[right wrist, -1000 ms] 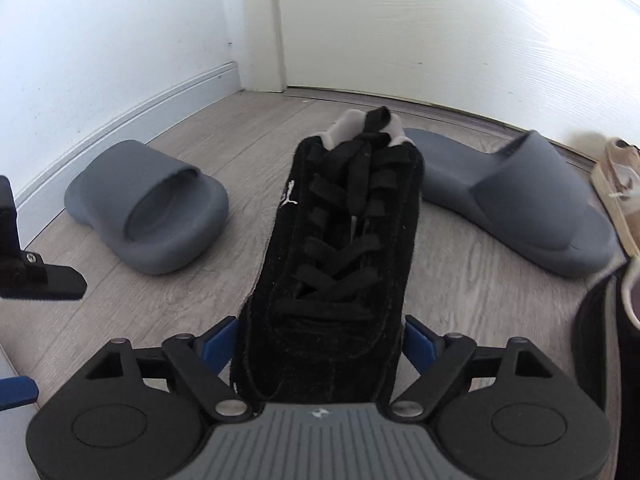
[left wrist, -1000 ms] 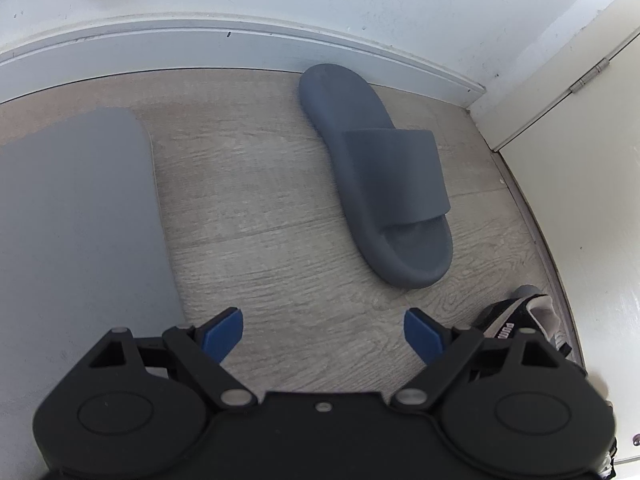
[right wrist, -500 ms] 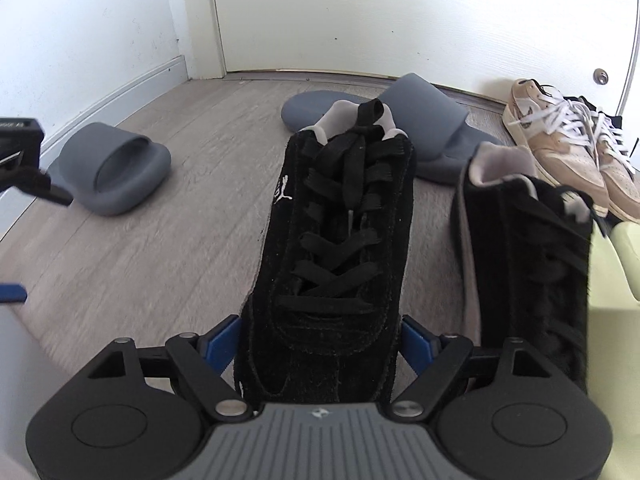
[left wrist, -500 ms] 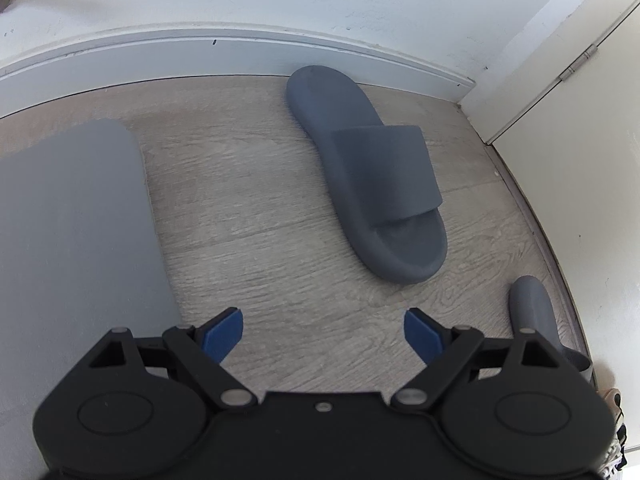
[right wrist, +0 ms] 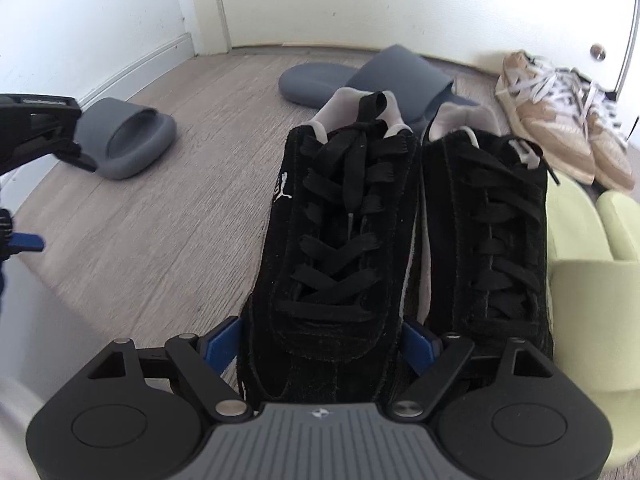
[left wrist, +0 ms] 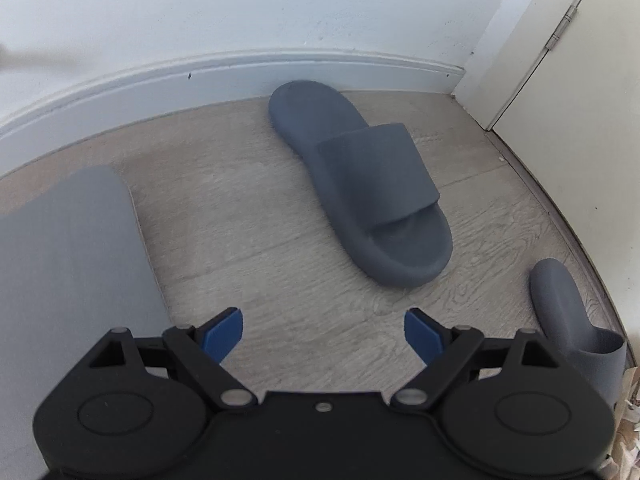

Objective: Organize scattered shoes
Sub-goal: 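Grasp the dark grey slide strap with the left gripper while the right gripper releases the sneaker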

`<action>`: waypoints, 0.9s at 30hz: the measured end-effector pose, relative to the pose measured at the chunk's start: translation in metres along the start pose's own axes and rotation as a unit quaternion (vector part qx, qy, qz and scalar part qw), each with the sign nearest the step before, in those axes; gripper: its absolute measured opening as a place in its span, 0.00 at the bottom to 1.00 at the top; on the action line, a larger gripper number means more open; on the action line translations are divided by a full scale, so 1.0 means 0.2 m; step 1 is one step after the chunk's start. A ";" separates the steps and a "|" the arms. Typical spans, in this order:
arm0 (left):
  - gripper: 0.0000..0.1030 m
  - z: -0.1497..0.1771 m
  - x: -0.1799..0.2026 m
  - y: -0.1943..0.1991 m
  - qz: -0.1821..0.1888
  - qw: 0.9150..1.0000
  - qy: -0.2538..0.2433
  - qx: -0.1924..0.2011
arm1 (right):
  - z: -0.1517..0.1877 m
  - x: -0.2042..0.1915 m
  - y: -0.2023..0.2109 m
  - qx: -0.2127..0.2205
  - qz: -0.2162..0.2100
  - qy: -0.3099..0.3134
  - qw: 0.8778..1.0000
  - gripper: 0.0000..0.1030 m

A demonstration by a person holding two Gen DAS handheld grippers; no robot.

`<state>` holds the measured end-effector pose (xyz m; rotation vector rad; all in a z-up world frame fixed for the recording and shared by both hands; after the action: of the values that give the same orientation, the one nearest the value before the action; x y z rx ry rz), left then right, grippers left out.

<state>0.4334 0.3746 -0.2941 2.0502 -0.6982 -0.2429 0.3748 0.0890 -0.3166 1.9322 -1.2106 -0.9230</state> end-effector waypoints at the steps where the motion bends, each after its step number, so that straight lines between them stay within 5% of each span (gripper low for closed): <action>1: 0.86 -0.04 0.02 -0.01 -0.008 1.000 -0.011 0.015 | 0.00 0.00 0.05 0.005 -0.014 -0.001 1.000 0.83; 5: 0.86 -0.25 0.12 -0.07 -0.039 0.995 -0.046 0.082 | 0.04 0.00 0.25 0.032 -0.039 0.041 0.998 0.87; 8: 0.87 -0.43 0.24 -0.12 -0.006 0.986 -0.101 0.129 | 0.06 0.03 0.32 0.031 -0.052 0.042 0.997 0.87; 14: 0.87 -0.40 0.42 -0.28 0.015 0.963 -0.248 0.107 | 0.08 0.09 0.28 0.009 -0.059 0.020 0.998 0.87; 20: 0.90 -0.26 0.47 -0.32 -0.023 0.927 -0.356 0.117 | 0.09 0.10 0.22 -0.002 -0.076 -0.011 0.997 0.87; 24: 0.92 -0.18 0.47 -0.39 -0.079 0.889 -0.433 0.125 | 0.09 0.08 0.20 -0.006 -0.081 -0.005 0.997 0.87; 27: 0.94 -0.17 0.47 -0.41 -0.095 0.878 -0.448 0.137 | 0.10 0.04 0.21 -0.010 -0.094 -0.002 0.996 0.87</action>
<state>0.5564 0.3810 -0.3342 2.2309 -1.1203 -1.3332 0.3421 0.0631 -0.2956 2.0542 -1.0299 -1.0312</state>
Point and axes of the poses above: each gripper's, at about its wrist camera, not at the fingertips, and y roughly against the way its jaws point, x to its right, z to its underside, the point moved 8 cm from there along -y, roughly the way its jaws point, and after that the axes turned 6 degrees about -z, right-handed, at the moved point
